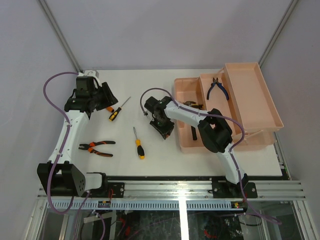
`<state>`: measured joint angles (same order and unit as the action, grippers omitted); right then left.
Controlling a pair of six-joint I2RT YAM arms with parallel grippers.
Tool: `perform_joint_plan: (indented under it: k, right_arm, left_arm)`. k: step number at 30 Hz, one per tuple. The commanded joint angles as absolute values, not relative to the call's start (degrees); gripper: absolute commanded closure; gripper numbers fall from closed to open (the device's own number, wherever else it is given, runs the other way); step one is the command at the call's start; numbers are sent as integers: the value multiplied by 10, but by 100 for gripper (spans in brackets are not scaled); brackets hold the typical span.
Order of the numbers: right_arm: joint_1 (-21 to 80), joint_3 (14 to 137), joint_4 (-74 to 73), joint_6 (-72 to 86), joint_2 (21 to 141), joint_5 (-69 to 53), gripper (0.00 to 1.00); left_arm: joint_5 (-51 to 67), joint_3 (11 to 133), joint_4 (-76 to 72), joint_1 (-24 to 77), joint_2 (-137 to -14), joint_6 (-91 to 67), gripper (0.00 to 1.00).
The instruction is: Pack the tool kit
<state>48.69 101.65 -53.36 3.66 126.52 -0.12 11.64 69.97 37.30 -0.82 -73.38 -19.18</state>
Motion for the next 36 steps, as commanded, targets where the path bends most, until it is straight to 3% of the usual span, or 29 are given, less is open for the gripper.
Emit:
perform_joint_plan:
  k: [1, 10, 18, 29, 36]
  right_arm:
    - [490, 1080, -566, 55, 1242, -32, 99]
    - [496, 1177, -606, 66, 1197, -12, 99]
    - [439, 1372, -661, 56, 1158, 96, 100]
    - [158, 1233, -635, 4, 975, 128, 100]
    - [54, 1107, -629, -73, 918, 81, 100]
  left_arm:
    - [127, 713, 354, -13, -730, -190, 51]
    - [125, 714, 348, -13, -729, -194, 51]
    - [124, 717, 344, -13, -731, -200, 51]
    - [129, 704, 343, -13, -724, -194, 51]
    - [139, 696, 338, -13, -726, -190, 51]
